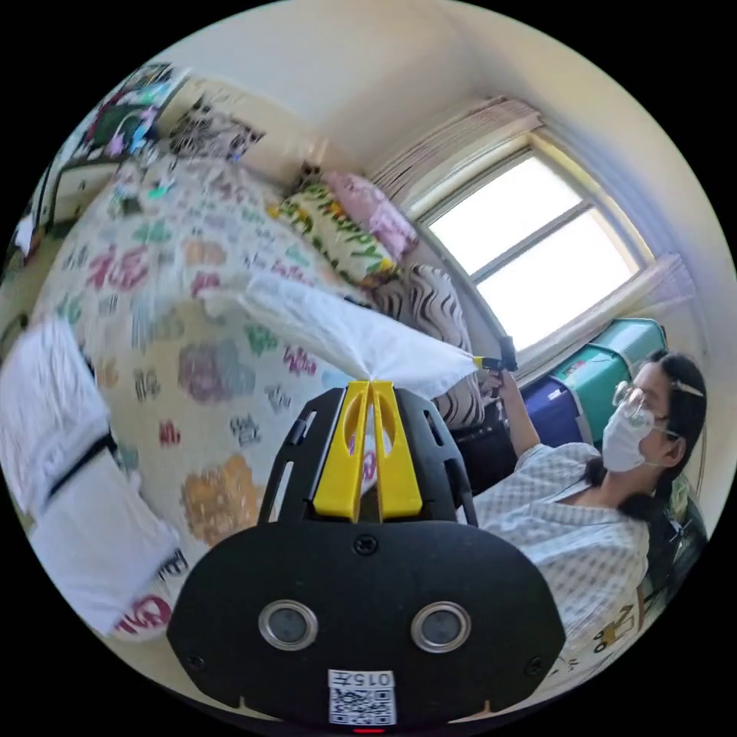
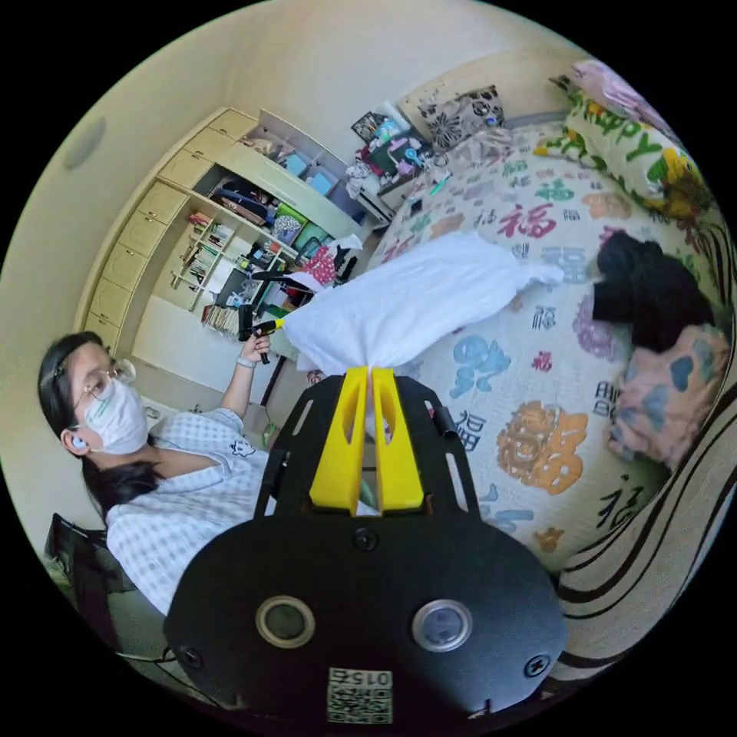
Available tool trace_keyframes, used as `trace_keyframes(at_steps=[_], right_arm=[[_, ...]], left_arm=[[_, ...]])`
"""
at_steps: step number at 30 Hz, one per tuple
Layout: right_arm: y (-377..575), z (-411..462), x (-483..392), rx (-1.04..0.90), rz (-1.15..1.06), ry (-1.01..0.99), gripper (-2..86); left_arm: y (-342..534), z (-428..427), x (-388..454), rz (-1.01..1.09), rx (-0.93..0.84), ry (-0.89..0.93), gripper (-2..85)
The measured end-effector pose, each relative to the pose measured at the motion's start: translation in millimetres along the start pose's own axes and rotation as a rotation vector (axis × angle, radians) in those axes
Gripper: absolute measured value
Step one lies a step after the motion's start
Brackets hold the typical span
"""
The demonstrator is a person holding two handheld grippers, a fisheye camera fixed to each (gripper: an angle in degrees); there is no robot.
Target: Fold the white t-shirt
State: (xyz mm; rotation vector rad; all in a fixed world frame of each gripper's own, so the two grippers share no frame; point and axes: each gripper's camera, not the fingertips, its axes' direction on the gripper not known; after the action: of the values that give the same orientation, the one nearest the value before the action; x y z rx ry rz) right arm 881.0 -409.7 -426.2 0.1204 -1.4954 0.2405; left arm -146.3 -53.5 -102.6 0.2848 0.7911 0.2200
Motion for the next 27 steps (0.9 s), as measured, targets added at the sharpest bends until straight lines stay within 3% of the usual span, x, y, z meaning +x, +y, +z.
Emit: trace_keyframes(at_steps=[6,11,16,19,27], right_arm=[[86.9,132.0,98.4,-0.244,0.311,-0.012,0.1],[127.4,220.7,156.8,-0.383,0.464,0.022,0.9],[124.0,254.8,181.1,-0.394,0.463,0.067,3.9],[111.9,248.2,188.9,-0.309,0.439,0.083,4.9],[-55.8,297.3,176.8,-0.24,0.054,0.16,5.1]], left_arm=[[147.1,74.8,-90.4,-0.285,-0.19,-0.053,-0.8],[191.2,115.1,-102.9,-0.293,-0.381,-0.226,-0.2],[217.3,122.6,-104.8,-0.286,-0.545,-0.366,1.9],[229.0,83.1,-100.4,-0.314,-0.481,-0.435,3.7],[166.8,6.7,-131.1,-0.264,0.072,-0.394,5.8]])
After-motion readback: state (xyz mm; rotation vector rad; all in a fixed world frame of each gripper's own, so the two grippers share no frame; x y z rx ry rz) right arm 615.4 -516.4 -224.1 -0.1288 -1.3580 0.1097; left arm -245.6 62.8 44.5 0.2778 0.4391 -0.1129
